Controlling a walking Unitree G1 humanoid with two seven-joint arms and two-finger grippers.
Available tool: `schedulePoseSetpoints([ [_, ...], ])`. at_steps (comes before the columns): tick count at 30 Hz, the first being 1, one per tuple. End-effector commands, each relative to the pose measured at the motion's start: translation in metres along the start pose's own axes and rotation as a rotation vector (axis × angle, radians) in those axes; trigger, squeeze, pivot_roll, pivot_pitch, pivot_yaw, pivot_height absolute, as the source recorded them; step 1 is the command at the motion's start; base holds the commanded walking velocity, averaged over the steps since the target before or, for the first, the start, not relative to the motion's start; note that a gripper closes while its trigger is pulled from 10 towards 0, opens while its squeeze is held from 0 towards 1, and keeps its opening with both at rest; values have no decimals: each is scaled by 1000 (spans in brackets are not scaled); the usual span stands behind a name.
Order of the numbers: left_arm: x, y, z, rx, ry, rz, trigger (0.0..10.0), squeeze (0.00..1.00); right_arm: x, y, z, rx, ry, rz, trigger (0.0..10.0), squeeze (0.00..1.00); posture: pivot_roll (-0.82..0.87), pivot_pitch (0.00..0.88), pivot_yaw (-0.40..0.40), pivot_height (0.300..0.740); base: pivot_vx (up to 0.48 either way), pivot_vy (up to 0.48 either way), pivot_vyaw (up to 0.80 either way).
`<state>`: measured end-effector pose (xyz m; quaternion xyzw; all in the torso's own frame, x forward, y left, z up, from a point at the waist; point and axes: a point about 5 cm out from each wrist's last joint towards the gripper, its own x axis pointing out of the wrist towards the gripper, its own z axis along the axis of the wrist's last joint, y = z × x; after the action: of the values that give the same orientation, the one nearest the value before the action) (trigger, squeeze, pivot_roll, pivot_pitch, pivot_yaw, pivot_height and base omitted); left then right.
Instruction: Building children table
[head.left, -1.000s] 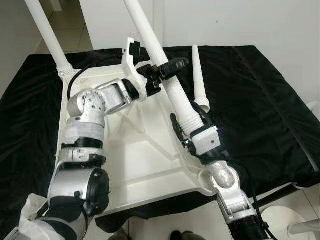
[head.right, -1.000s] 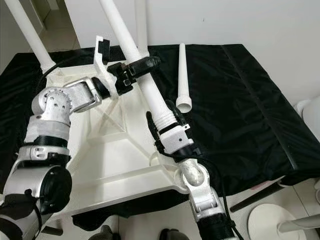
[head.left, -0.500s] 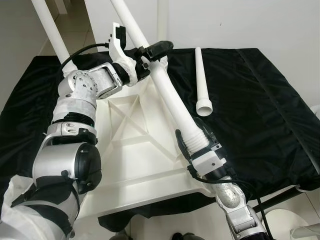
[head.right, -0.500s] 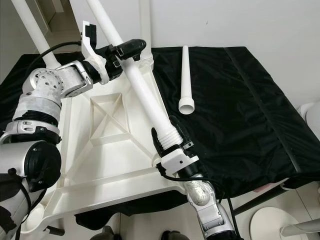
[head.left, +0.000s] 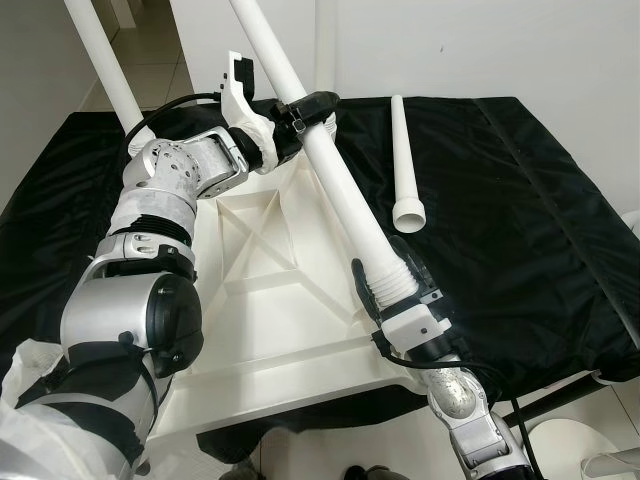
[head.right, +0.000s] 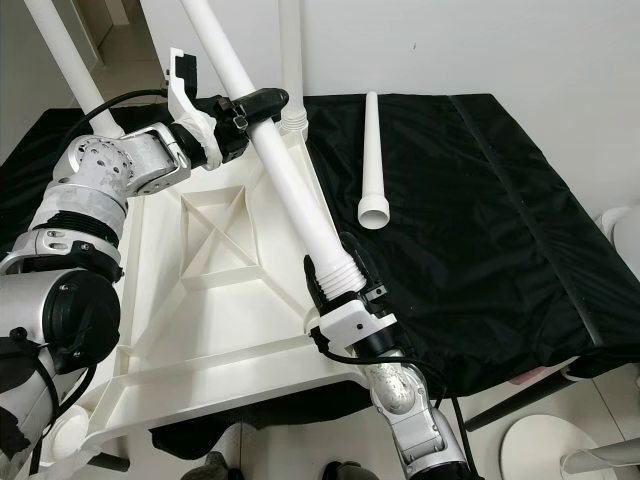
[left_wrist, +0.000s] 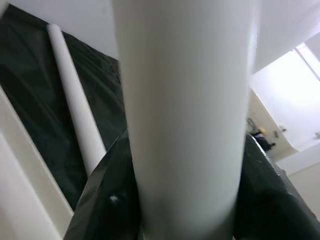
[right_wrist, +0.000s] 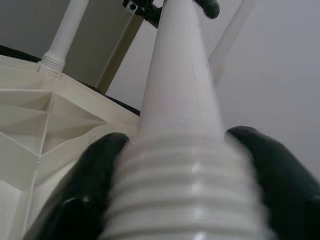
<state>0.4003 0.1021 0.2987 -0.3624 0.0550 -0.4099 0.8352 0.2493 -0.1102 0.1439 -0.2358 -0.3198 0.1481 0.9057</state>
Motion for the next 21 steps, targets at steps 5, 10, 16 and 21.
schedulePoseSetpoints([
  [5,-4,-4,22,67,-65,0,10000,0,-2,0,-1,74,19,-47,10000,1000,-43,35,46,740,0,0,0],
  [10,-4,-7,29,92,-83,1,10000,0,-1,-2,-2,91,35,-80,10000,1000,-40,37,44,740,0,0,0],
  [16,-2,-12,41,176,-129,29,10000,0,3,-4,-7,201,109,-139,10000,0,-36,52,39,740,0,0,0],
  [21,1,-18,47,309,-181,54,10000,0,16,-4,-10,325,206,-202,10000,0,-44,61,41,740,0,0,0],
])
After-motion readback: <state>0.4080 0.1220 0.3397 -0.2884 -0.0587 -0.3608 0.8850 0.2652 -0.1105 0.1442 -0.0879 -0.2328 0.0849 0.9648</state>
